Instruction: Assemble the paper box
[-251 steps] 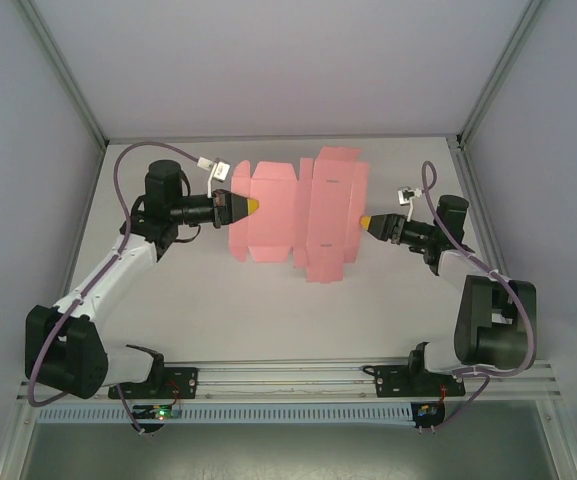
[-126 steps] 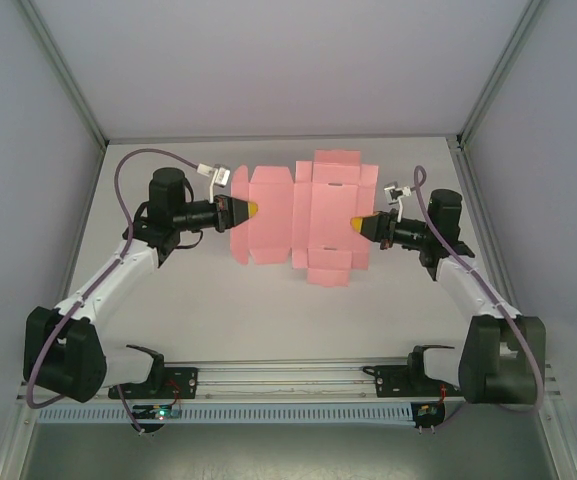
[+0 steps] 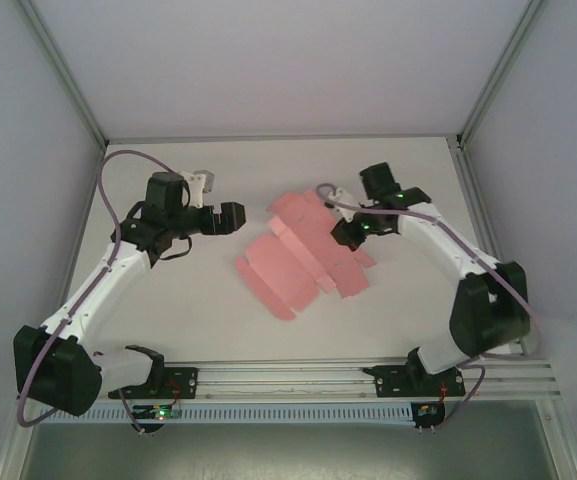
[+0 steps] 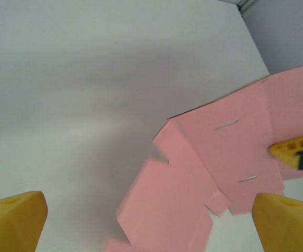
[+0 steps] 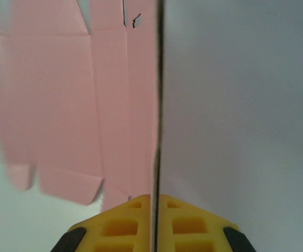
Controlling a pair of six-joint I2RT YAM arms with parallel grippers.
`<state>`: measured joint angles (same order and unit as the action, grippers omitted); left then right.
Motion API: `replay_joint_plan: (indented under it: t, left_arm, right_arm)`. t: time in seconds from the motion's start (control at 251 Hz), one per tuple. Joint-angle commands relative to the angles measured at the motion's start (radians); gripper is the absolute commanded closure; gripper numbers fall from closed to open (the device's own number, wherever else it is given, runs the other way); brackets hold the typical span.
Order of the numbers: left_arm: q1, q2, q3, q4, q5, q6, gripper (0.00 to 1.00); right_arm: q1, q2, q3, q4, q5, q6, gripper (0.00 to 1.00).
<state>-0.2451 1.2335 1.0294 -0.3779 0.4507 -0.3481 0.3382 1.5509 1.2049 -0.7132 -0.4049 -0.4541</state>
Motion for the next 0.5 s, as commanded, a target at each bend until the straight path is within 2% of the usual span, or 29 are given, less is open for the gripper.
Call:
replay_joint_plan:
  t: [0.0, 0.124, 0.219, 0.347, 0.427, 0.495]
  left_arm:
    - [0.044, 0.098, 0.086, -0.025, 0.025, -0.041, 0.0]
    - [0.05, 0.254, 0.179, 0.006, 0.097, -0.036, 0.0]
    - [0.051, 0.379, 0.265, -0.001, 0.133, -0.037, 0.0]
    - [0.054, 0.517, 0.349, -0.002, 0.154, -0.056, 0.0]
    - [0.061, 0.59, 0.377, 0.063, 0.241, -0.102, 0.0]
    - [0.061, 0.647, 0.416, 0.089, 0.293, -0.134, 0.0]
  right_arm:
    - [0.071, 0.067, 0.088, -0.009, 0.359, -0.194, 0.97]
    - [0.124, 0.188, 0.134, 0.134, 0.578, -0.301, 0.97]
    - [0.148, 0.245, 0.132, 0.266, 0.672, -0.356, 0.96]
    - [0.166, 0.21, 0.013, 0.493, 0.622, -0.452, 0.96]
    - [0.175, 0.175, -0.073, 0.609, 0.577, -0.524, 0.95]
    - [0.184, 0.159, -0.129, 0.699, 0.59, -0.552, 0.94]
